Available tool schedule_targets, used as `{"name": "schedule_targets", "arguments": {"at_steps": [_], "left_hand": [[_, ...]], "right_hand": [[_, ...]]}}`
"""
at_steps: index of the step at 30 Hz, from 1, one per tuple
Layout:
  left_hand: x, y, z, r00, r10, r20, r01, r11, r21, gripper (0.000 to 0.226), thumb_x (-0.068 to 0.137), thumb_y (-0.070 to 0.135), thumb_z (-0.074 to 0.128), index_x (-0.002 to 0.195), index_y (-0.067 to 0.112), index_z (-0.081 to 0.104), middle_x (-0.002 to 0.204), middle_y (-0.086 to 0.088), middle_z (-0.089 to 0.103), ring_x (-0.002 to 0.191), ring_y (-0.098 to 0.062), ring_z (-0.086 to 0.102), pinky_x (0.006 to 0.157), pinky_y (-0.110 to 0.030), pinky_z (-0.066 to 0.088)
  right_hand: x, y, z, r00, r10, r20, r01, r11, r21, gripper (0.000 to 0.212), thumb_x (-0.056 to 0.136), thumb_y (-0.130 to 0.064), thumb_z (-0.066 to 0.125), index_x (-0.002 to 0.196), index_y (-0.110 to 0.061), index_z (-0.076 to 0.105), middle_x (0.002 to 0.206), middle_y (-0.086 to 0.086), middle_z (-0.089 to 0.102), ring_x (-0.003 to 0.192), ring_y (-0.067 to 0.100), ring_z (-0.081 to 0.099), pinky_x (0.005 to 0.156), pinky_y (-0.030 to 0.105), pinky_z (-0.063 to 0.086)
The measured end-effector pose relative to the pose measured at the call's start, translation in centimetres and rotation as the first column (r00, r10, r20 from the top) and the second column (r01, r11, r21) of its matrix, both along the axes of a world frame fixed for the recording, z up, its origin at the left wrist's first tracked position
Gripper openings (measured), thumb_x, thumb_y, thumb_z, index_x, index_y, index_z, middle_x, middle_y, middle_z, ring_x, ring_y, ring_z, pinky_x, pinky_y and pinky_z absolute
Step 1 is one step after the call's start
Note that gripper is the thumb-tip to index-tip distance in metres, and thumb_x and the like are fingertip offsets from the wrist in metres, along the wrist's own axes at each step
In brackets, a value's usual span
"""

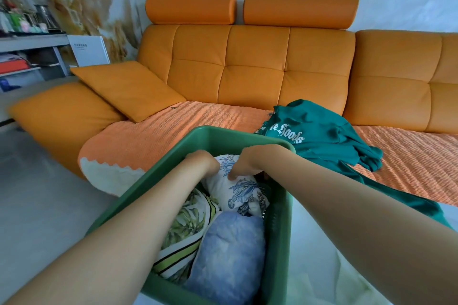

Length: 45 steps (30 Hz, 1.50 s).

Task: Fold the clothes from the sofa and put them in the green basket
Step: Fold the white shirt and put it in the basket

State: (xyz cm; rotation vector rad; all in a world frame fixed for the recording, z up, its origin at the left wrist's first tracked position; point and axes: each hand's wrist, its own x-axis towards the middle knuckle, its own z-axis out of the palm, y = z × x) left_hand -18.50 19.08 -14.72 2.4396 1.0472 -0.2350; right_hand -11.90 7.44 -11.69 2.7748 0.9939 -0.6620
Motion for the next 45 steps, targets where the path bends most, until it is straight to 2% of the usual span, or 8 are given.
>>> {"name": "schedule_targets", "arguments": {"at_steps": [11, 17, 21, 25, 28, 31, 35, 45], "left_hand": [[1.1, -0.2, -1.6, 0.961, 0.211, 0.179, -0.044, 0.755, -0.654, 0.040, 0.093, 0.047, 0.059, 0.113, 0.013, 0.067, 0.106, -0.012, 0.074, 0.101, -0.030, 0.071, 0.094, -0.044, 0.054], [1.6, 0.3, -1.4, 0.968, 0.086, 0.236, 0.131, 0.631, -0.765, 0.049, 0.090, 0.053, 0.063, 0.125, 0.019, 0.063, 0.111, -0.004, 0.074, 0.112, -0.024, 0.067, 0.107, -0.043, 0.046], [2.2, -0.4, -1.5, 0.985, 0.011, 0.169, 0.138, 0.531, -0.836, 0.045, 0.092, 0.039, 0.064, 0.127, 0.010, 0.063, 0.117, -0.014, 0.072, 0.110, -0.027, 0.069, 0.105, -0.045, 0.049], [2.4, -1.0, -1.9, 0.980, -0.016, 0.199, 0.178, 0.522, -0.834, 0.037, 0.102, 0.028, 0.043, 0.129, 0.008, 0.060, 0.122, -0.013, 0.070, 0.114, -0.027, 0.066, 0.108, -0.045, 0.045], [2.6, -1.3, -2.6, 0.972, 0.007, 0.235, 0.194, 0.538, -0.820, 0.038, 0.103, 0.020, 0.038, 0.129, 0.003, 0.059, 0.126, -0.018, 0.067, 0.120, -0.032, 0.061, 0.110, -0.047, 0.041], [2.7, -1.7, -2.6, 0.950, -0.231, 0.208, 0.296, 0.880, -0.371, 0.037, 0.104, 0.022, 0.040, 0.123, -0.002, 0.061, 0.126, -0.022, 0.063, 0.106, -0.029, 0.061, 0.097, -0.040, 0.049], [1.4, -1.5, -1.6, 0.905, -0.406, -0.127, 0.423, 0.889, 0.177, 0.054, 0.102, 0.042, 0.038, 0.141, 0.006, 0.048, 0.146, -0.019, 0.042, 0.130, -0.036, 0.044, 0.103, -0.044, 0.043], [-1.0, -1.2, -2.0, 0.852, -0.517, 0.079, 0.520, 0.825, -0.221, 0.094, 0.064, 0.075, 0.068, 0.139, 0.021, 0.052, 0.127, 0.007, 0.059, 0.109, -0.012, 0.058, 0.092, -0.029, 0.046]], "right_hand": [[0.3, -0.9, -1.4, 0.785, -0.245, -0.569, 0.440, 0.867, 0.233, 0.050, 0.094, -0.023, 0.057, 0.139, -0.006, 0.043, 0.123, 0.023, 0.059, 0.103, 0.041, 0.065, 0.091, 0.053, 0.055], [0.8, -1.4, 0.7, 0.929, -0.175, -0.326, 0.226, 0.966, 0.127, 0.059, 0.100, -0.023, 0.050, 0.151, -0.003, 0.028, 0.152, 0.020, 0.038, 0.131, 0.038, 0.047, 0.094, 0.040, 0.041], [0.5, -1.4, 1.0, 0.997, 0.076, 0.011, -0.074, 0.991, -0.110, 0.040, 0.101, -0.025, 0.039, 0.131, -0.004, 0.052, 0.107, 0.010, 0.059, 0.094, 0.025, 0.059, 0.080, 0.034, 0.041], [1.4, -1.3, 0.2, 0.953, 0.175, 0.248, -0.150, 0.982, -0.118, 0.008, 0.088, -0.021, 0.054, 0.086, -0.013, 0.053, 0.083, 0.002, 0.054, 0.071, 0.017, 0.054, 0.066, 0.031, 0.048], [1.8, -1.4, 0.1, 0.918, 0.280, 0.281, -0.261, 0.960, -0.104, 0.021, 0.082, -0.013, 0.055, 0.103, -0.016, 0.057, 0.091, 0.001, 0.058, 0.077, 0.018, 0.058, 0.058, 0.027, 0.047], [1.8, -1.5, -0.7, 0.921, 0.323, 0.216, -0.322, 0.946, -0.043, 0.041, 0.083, -0.016, 0.052, 0.123, -0.021, 0.059, 0.111, 0.003, 0.063, 0.094, 0.023, 0.060, 0.075, 0.035, 0.052], [1.6, -1.5, -1.6, 0.946, 0.309, 0.102, -0.290, 0.943, -0.161, 0.043, 0.090, -0.019, 0.045, 0.130, -0.018, 0.062, 0.127, 0.007, 0.064, 0.112, 0.027, 0.061, 0.099, 0.041, 0.051], [0.9, -0.6, -1.4, 0.922, 0.381, 0.062, -0.381, 0.924, -0.012, 0.055, 0.088, -0.013, 0.063, 0.141, -0.024, 0.052, 0.134, 0.004, 0.059, 0.114, 0.025, 0.058, 0.095, 0.039, 0.049]]}}
